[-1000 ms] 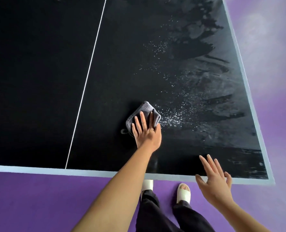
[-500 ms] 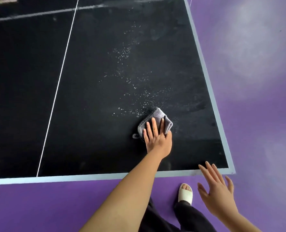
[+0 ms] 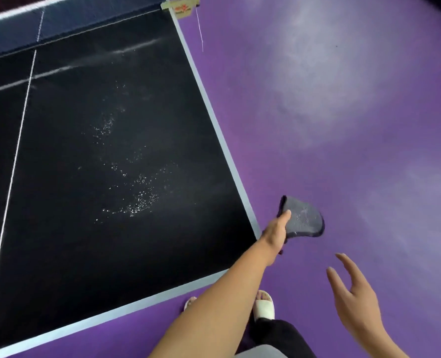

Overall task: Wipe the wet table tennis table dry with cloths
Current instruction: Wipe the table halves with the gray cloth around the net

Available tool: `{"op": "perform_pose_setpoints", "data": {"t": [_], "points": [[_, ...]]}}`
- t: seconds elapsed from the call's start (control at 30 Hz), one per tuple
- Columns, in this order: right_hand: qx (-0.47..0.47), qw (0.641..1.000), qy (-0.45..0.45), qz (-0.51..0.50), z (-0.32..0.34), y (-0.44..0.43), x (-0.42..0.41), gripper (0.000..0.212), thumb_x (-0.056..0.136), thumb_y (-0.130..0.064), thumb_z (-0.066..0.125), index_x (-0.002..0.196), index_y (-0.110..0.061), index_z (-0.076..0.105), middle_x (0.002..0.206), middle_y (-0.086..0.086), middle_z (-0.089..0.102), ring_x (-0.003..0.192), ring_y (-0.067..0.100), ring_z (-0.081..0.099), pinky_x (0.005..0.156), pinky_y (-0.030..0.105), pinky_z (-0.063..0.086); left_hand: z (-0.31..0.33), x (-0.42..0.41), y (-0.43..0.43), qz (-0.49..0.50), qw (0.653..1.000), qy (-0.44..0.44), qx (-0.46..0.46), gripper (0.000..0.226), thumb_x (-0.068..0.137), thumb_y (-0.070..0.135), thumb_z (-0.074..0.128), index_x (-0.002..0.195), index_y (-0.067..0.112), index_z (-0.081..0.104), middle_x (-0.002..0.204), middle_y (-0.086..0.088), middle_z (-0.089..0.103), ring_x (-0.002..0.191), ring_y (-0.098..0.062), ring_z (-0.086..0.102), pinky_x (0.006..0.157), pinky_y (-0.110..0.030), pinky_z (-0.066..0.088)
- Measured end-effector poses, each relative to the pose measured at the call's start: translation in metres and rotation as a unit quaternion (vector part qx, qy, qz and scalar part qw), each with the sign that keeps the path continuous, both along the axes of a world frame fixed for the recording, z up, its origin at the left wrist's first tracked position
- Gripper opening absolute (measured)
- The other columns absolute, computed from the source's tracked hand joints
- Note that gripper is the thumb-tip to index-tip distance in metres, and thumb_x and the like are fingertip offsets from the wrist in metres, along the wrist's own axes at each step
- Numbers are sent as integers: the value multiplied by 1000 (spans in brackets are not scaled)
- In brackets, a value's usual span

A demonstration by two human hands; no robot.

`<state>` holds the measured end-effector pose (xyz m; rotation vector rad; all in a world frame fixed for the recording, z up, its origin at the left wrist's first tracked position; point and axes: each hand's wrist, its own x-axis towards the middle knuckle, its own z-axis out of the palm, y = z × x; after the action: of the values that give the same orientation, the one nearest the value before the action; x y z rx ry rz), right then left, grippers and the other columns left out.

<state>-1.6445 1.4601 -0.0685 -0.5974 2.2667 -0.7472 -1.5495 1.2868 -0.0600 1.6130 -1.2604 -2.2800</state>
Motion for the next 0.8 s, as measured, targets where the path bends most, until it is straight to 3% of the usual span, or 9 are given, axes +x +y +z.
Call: {"op": "perform_pose_setpoints", "data": {"t": [0.03, 0.07, 0.13, 0.2, 0.33, 0.47, 0.6, 0.7, 0.8], "points": [[-23, 999, -29, -27, 6, -7, -2, 41, 97, -34, 59, 137, -34, 52, 143, -2, 54, 117, 28, 59, 86, 38, 46, 9, 5, 0, 41, 998, 25, 48, 40, 105, 44, 40, 119, 14, 63, 88, -4, 73, 68, -13, 65, 53, -20, 47], [-55, 995, -63, -54, 13, -14, -3, 38, 97, -36, 59, 135, -34, 53, 139, 1, 57, 117, 26, 57, 84, 36, 45, 14, 13, 2, 67, 993, 48, 90, 42, 104, 45, 42, 112, 13, 68, 85, -4, 75, 67, -15, 70, 53, -22, 50], [-130, 976, -154, -86, 33, -33, -1, 39, 95, -38, 62, 133, -32, 54, 131, -2, 60, 117, 17, 58, 82, 30, 45, 27, 33, 5, 106, 982, 89, 130, 43, 103, 44, 43, 119, 13, 70, 107, -6, 77, 97, -22, 74, 74, -32, 59], [-177, 949, -254, -67, 48, -52, 7, 56, 85, -47, 72, 134, -28, 55, 130, -8, 61, 117, 6, 60, 89, 28, 44, 41, 58, 7, 138, 972, 120, 148, 48, 102, 43, 43, 132, 12, 64, 127, -11, 70, 119, -29, 66, 97, -44, 54], [-159, 908, -388, 14, 58, -93, 45, 81, 58, -65, 78, 129, -31, 59, 125, -5, 68, 110, 10, 65, 87, 34, 47, 62, 119, 8, 162, 966, 147, 139, 49, 99, 39, 46, 132, 8, 65, 134, -17, 64, 127, -34, 59, 110, -50, 44], [-123, 897, -415, 91, 62, -131, 100, 64, 69, -51, 81, 126, -37, 56, 118, -16, 65, 105, 0, 63, 86, 33, 50, 76, 180, -1, 163, 971, 140, 101, 37, 99, 31, 56, 126, 10, 69, 126, -20, 68, 116, -35, 66, 101, -47, 52], [-92, 883, -434, 155, 58, -158, 167, 61, 78, -44, 81, 129, -23, 55, 117, 3, 72, 105, 21, 71, 90, 40, 55, 72, 241, -13, 187, 973, 113, 67, 35, 95, 29, 66, 127, 13, 68, 124, -19, 69, 116, -38, 66, 101, -54, 52], [-60, 905, -391, 156, 50, -177, 225, 41, 85, -37, 73, 121, -21, 60, 109, 5, 74, 98, 22, 72, 80, 35, 57, 69, 296, -27, 239, 964, 102, 56, 29, 98, 30, 63, 120, 13, 71, 116, -15, 73, 108, -32, 70, 96, -49, 55], [-27, 939, -290, 181, 30, -197, 272, 34, 91, -37, 68, 122, -26, 58, 109, 0, 69, 99, 16, 67, 85, 34, 52, 60, 367, -42, 388, 916, 67, 72, 27, 94, 32, 68, 115, 15, 70, 106, -13, 77, 92, -29, 74, 81, -43, 60]]}}
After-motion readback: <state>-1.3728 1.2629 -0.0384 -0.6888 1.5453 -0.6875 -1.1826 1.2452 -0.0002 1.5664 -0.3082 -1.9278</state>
